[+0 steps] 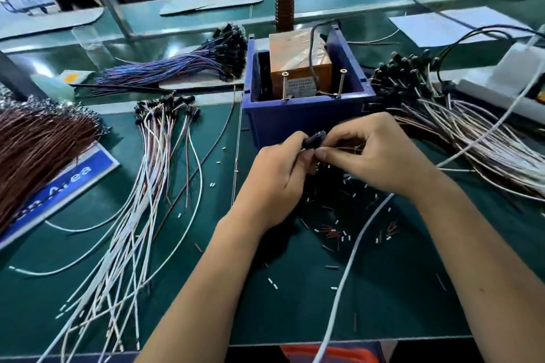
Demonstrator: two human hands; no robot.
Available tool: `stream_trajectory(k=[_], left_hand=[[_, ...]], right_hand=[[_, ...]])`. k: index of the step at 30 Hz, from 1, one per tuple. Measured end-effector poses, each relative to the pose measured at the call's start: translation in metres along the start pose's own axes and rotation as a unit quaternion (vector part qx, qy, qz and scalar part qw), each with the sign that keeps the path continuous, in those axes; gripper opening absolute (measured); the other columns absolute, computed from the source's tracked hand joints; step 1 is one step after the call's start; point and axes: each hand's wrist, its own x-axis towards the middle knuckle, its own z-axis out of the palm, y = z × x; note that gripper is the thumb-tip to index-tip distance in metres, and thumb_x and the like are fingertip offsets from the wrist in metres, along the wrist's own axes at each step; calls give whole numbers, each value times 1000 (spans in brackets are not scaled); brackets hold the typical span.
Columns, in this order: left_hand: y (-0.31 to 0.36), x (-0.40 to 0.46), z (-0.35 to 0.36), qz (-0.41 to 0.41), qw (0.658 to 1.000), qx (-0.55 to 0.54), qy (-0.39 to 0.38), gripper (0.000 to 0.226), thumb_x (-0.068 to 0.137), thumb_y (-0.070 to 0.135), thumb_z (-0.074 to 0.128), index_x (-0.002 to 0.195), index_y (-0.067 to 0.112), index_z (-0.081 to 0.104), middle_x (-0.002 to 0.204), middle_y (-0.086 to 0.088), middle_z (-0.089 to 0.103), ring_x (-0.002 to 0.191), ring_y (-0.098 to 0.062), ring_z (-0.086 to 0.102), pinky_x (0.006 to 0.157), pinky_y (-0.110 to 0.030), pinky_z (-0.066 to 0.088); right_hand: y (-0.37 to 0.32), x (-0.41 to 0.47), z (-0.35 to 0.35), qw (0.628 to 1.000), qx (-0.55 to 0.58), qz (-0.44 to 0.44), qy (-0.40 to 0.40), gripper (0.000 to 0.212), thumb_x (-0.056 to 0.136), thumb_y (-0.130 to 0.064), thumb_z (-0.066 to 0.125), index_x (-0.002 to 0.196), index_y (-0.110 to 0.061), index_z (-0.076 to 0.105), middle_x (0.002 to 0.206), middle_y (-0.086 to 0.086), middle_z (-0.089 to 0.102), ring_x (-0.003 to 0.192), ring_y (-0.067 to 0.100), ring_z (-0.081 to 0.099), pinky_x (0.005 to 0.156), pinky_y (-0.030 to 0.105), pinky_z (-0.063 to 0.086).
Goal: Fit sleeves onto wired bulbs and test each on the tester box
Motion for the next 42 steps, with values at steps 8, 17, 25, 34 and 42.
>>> stream_trajectory(k=[8,17,25,34,42], left_hand=[[-9,0,-2,-10,999,-14,46,27,103,18,60,79,21,48,63,11,46,59,-17,44,53,-35,37],[-6,0,-5,-21,997,-4,76,24,99,18,68,78,19,55,67,11,50,63,-16,50,58,-37,42],[-5,1,-7,-20,997,-43,66,24,99,18,67,77,11,57,64,10,46,60,-14,44,57,-39,40],[-8,-5,-16,-80,981,-145,106,23,97,20,66,79,7,62,64,1,50,60,-17,45,58,-34,40],[-10,-3,-14,-121,963,-220,93,24,100,21,60,83,5,67,63,0,59,59,-5,53,61,-20,41]], right_hand=[[9,-4,0,990,107,60,72,10,94,-20,78,84,-20,78,59,-3,67,46,5,58,50,14,44],[14,-5,0,987,114,89,72,19,92,-37,79,80,-22,77,55,7,66,40,14,57,43,22,47],[14,-5,-1,987,114,71,89,24,92,-35,79,74,-20,75,53,7,64,39,12,53,44,20,43],[20,-9,-23,965,232,75,92,33,93,-43,74,84,-11,74,70,10,70,47,19,57,36,22,39],[26,-22,-46,916,380,58,-110,21,93,-24,66,107,-10,75,90,19,70,61,20,60,49,22,48]])
